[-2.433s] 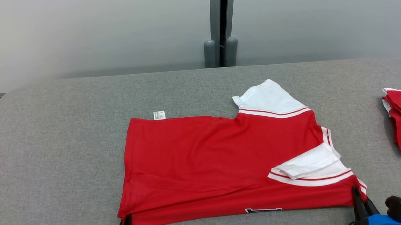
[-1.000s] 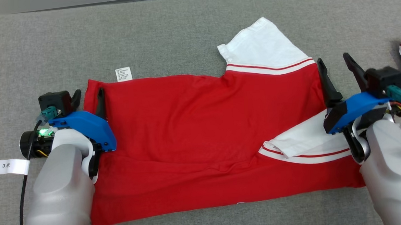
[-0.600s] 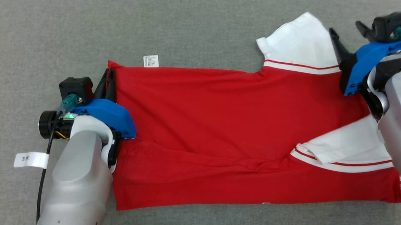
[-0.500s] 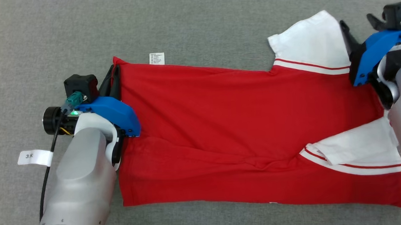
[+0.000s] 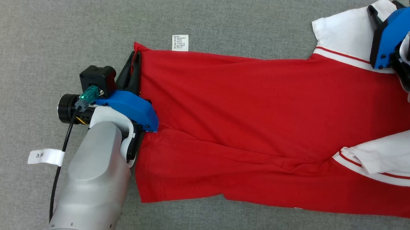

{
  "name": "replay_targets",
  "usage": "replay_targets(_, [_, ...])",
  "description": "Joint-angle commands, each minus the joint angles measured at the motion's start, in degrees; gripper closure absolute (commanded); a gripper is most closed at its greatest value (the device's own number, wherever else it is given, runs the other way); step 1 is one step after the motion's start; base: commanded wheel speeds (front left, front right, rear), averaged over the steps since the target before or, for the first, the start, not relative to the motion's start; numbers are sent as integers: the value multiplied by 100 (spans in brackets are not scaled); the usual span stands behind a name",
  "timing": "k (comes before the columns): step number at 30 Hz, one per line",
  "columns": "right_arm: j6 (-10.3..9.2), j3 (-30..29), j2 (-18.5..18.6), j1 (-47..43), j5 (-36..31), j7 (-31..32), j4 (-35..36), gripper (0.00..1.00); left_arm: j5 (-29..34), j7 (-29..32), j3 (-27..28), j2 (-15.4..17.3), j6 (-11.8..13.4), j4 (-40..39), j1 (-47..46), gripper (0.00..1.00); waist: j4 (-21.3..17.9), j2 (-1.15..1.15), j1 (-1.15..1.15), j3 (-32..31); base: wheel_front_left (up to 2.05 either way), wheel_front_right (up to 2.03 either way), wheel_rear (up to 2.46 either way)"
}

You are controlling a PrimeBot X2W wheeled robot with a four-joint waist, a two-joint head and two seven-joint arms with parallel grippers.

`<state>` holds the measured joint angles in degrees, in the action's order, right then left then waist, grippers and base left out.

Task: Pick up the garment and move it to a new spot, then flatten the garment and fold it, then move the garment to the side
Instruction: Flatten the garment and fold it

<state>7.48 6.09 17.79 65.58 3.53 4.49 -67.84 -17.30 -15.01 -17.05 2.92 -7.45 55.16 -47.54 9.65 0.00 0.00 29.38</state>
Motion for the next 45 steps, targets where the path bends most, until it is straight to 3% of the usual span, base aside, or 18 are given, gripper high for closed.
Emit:
replay_targets(1, [2, -19, -71, -33, -46, -93, -136, 100, -52, -19, 8, 4, 0, -36, 67, 100, -18, 0, 0, 3, 0, 0, 0])
replay_targets(7, [-1, -310, -45, 212, -233, -1497, 252, 100, 0, -17, 231, 115, 33, -583, 184, 100, -163, 0, 0, -59, 0, 0, 0])
replay_targets(10, [0, -548, -106, 218, -328, -1873, 442, 100, 70, -17, 387, 187, 45, -952, 277, 100, -279, 0, 0, -145, 0, 0, 0])
replay_targets(16, [0, -892, -363, -251, -270, -1966, 1135, 100, 190, -16, 582, 230, 25, -1315, 582, 100, -452, 0, 0, -365, 0, 0, 0])
replay_targets(17, [0, -966, -456, -652, -164, -1968, 1584, 100, 224, -17, 681, 249, 21, -1407, 753, 100, -542, 0, 0, -490, 0, 0, 0])
replay_targets(23, [0, -911, -698, -2176, 378, -1969, 2699, 100, 352, -18, 1031, 309, 39, -1736, 1589, 100, -902, 0, 0, -963, 0, 0, 0])
replay_targets(30, [0, -693, -774, -3536, 857, -1967, 3112, 100, 408, -18, 1472, 277, 45, -2060, 2526, 100, -1208, 0, 0, -1407, 0, 0, 0])
replay_targets(37, [0, -643, -860, -4342, 1098, -1968, 3023, 100, 441, -18, 1657, 124, 17, -2123, 3413, 100, -1309, 0, 0, -1750, 0, 0, 0])
replay_targets(38, [0, -671, -869, -4393, 1102, -1968, 3001, 77, 423, -17, 1683, 112, 15, -2102, 3501, 100, -1303, 0, 0, -1779, 0, 0, 0])
replay_targets(39, [0, -705, -871, -4439, 1097, -1968, 2972, 30, 406, -18, 1730, 93, 18, -2101, 3567, 80, -1293, 0, 0, -1812, 0, 0, 0])
replay_targets(40, [0, -728, -888, -4481, 1113, -1968, 2920, 0, 400, -17, 1758, 75, 41, -2115, 3630, 29, -1280, 0, 0, -1841, 0, 0, 0])
replay_targets(41, [0, -753, -894, -4493, 1129, -1968, 2900, 0, 415, -17, 1760, 53, 51, -2141, 3674, 0, -1264, 0, 0, -1871, 0, 0, 0])
replay_targets(45, [1, -795, -919, -4517, 1059, -1968, 3115, 0, 494, -18, 1853, 12, 156, -2430, 3839, 0, -1211, 0, 0, -1993, 0, 0, 0])
